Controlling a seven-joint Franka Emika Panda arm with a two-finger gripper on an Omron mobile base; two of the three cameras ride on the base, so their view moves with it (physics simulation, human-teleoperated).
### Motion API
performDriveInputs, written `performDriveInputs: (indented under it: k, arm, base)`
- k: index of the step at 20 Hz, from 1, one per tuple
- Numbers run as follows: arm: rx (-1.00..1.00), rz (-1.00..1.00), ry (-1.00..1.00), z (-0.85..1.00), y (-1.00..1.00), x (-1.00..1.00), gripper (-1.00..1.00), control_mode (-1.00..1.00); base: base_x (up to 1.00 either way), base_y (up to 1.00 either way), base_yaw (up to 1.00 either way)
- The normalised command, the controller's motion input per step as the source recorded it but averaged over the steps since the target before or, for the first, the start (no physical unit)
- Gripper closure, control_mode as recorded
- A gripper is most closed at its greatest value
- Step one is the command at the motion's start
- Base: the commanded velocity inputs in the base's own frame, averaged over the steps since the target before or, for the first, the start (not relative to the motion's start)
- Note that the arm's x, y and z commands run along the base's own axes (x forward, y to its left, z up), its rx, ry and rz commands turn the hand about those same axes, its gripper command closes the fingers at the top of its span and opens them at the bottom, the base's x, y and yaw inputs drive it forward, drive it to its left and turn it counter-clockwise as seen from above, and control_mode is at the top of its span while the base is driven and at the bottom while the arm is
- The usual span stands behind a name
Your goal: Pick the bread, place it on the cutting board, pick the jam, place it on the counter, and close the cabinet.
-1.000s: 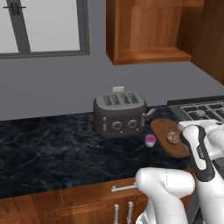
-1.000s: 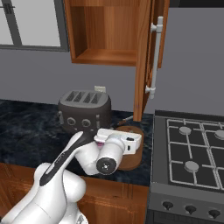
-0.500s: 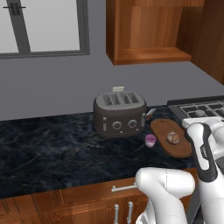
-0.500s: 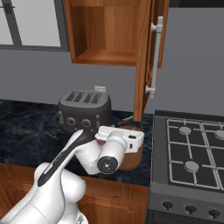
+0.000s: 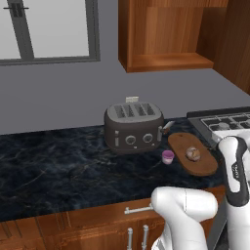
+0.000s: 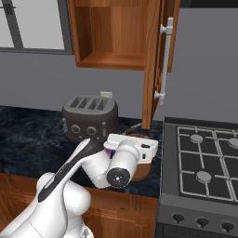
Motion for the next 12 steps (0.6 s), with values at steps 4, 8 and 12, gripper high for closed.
performDriveInputs:
  k: [4,8,12]
  arm:
    - [0.0,0.0,0.0,0.09,-0.19,-0.23,-1.0,-1.0]
    - [0.0,0.0,0.0,0.09,-0.17,-0.21,-1.0,-1.0]
    - [0.0,0.0,-0.01,0.09,-0.19,-0.21,-1.0,-1.0]
  base:
    - [0.0,0.0,0.0]
    - [0.0,0.0,0.0]
    - [0.0,0.0,0.0]
